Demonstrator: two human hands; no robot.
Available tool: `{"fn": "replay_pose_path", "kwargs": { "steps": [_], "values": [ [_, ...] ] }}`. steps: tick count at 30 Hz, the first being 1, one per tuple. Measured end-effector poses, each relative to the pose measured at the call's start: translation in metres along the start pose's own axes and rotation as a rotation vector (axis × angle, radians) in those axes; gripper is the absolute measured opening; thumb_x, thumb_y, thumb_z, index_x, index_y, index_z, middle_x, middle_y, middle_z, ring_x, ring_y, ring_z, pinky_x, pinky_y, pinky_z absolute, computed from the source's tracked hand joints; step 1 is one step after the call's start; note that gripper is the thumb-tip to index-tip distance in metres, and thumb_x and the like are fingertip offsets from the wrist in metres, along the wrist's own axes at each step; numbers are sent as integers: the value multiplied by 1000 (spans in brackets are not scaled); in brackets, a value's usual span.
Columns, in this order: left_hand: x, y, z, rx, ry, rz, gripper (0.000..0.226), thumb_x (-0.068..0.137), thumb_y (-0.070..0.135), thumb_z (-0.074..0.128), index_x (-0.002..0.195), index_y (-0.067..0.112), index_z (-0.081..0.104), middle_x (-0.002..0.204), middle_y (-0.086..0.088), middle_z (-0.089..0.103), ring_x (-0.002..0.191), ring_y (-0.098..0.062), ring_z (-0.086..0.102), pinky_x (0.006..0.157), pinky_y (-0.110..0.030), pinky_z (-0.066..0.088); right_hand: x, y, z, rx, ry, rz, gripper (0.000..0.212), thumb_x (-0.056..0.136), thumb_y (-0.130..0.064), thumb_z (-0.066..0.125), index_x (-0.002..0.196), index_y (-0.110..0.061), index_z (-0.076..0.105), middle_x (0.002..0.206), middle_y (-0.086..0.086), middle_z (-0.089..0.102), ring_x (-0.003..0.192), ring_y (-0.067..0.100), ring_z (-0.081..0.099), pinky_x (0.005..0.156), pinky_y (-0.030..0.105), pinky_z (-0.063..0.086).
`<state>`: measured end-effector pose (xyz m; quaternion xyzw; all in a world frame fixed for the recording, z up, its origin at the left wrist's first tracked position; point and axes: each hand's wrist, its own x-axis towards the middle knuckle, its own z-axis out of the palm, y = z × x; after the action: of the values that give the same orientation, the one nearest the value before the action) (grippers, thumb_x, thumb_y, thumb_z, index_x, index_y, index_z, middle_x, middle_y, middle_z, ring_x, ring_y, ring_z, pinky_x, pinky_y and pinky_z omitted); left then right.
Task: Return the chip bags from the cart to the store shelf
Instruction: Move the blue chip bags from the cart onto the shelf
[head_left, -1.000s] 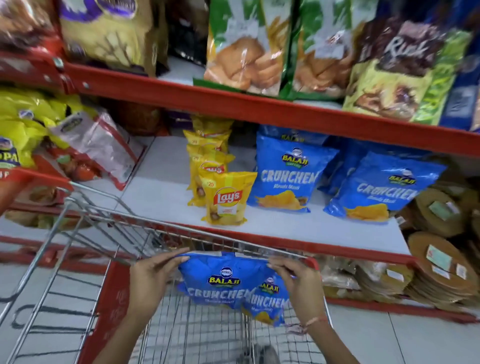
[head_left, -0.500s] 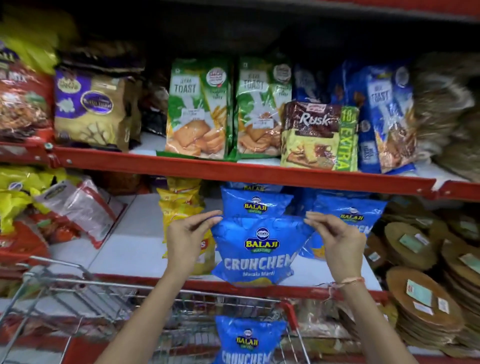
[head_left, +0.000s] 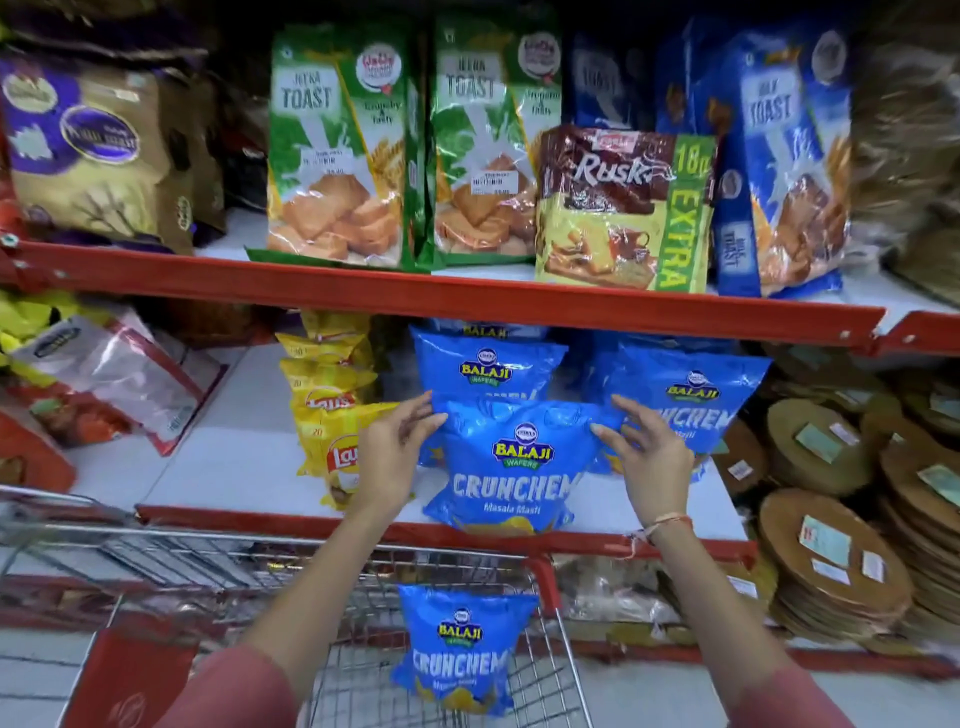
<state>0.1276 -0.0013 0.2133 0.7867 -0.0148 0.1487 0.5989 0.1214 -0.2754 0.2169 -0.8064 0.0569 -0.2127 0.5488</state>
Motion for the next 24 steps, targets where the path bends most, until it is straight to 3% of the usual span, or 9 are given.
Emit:
{"fn": "replay_pose_path", "kwargs": {
  "steps": [2,4,7,10,15,17,18,21,24],
  "values": [
    [-7,-4,-2,-39,-35,-28,39,82,13,65,119,7,58,113,-8,66,100,-8,64,88,-27,54,-5,7,2,112,-34,74,49,79,-9,72,124,-13,55,117,5,61,102,16,61,81,23,56],
    [-16,-10,-5,-72,-71,-82,40,81,12,64,120,6,56,112,-4,64,101,-2,62,90,-20,51,-14,13,7,171,-55,126,57,79,-3,70,131,-11,47,124,8,57,109,18,59,86,24,54],
    [-35,-26,-7,-83,-78,-145,38,80,-1,64,117,0,57,108,-7,66,96,0,63,83,-12,50,-39,21,21,136,4,158,52,78,-7,72,126,-12,51,117,7,63,106,15,61,89,28,53],
    [-61,-54,-9,-52,-76,-224,33,79,-5,64,111,-2,60,99,-8,69,92,-2,65,77,-7,49,-79,39,42,41,65,193,29,75,-20,75,100,-21,61,98,4,71,91,12,67,80,24,55],
    [-103,-115,-15,50,-137,-407,25,78,-9,64,102,-1,63,82,11,74,80,-3,68,72,-11,53,-134,91,65,-271,-193,192,12,78,-20,73,88,-17,68,83,-2,70,72,10,66,69,10,50],
    [-112,-135,-16,137,-193,-438,24,79,-5,66,102,4,65,87,7,73,77,4,67,66,-10,53,-143,113,67,-448,-310,180,16,78,-19,73,93,-15,70,82,6,73,68,16,66,69,23,53],
    [-115,-144,-16,223,-221,-412,27,79,-1,68,104,9,65,92,2,73,75,5,66,68,-15,55,-145,122,68,-530,-393,212,23,79,-21,72,100,-16,69,84,11,74,69,21,67,71,31,55],
    [-117,-169,-14,440,-343,-319,37,78,2,69,111,18,63,104,-3,72,81,-10,69,77,-32,57,-148,143,74,-668,-665,274,43,83,-21,67,124,-15,55,116,17,64,92,31,66,80,43,55],
    [-112,-185,-6,511,-460,-297,44,81,-3,54,120,19,55,108,-14,70,86,-23,69,78,-37,57,-149,161,87,-800,-798,128,62,79,-19,71,133,-9,44,129,15,57,113,29,58,90,37,51]
  ]
}}
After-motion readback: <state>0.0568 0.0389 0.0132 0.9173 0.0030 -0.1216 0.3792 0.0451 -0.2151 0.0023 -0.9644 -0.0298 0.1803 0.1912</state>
